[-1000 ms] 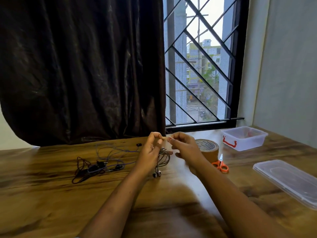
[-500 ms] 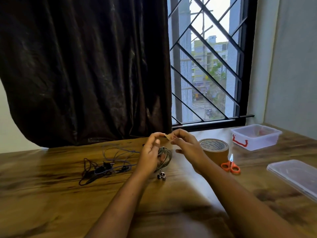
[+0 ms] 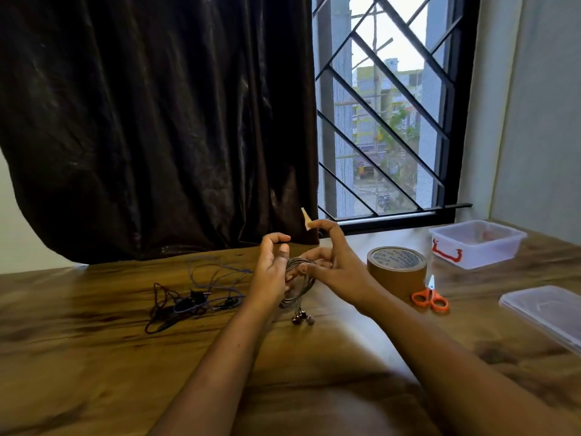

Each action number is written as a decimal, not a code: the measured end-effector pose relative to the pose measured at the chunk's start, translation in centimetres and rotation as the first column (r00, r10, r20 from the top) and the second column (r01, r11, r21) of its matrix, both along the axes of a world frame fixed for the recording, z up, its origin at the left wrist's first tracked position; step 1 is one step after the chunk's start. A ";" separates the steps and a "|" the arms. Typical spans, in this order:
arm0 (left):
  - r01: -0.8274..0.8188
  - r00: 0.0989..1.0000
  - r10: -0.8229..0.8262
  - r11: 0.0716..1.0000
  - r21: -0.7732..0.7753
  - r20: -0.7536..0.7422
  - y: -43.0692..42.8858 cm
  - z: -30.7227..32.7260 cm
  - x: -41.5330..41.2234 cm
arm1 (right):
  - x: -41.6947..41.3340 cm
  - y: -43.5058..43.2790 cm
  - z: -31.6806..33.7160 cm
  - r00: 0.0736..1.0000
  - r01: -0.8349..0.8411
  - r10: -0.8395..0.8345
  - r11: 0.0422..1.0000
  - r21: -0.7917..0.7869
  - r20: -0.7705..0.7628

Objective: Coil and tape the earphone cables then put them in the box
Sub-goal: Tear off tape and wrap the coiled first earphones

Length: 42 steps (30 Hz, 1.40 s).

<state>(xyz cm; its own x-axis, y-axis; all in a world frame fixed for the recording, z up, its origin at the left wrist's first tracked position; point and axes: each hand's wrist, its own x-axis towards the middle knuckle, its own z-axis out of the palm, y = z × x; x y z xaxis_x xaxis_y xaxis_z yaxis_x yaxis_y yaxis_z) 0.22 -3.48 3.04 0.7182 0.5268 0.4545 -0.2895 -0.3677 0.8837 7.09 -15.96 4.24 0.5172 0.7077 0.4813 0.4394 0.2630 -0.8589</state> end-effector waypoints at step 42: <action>0.112 0.917 -0.048 0.984 0.140 -0.395 -0.3 -0.5 -0.4 | 2.2 0.2 -0.9 0.885 0.272 -0.176 0.947 -0.171 0.431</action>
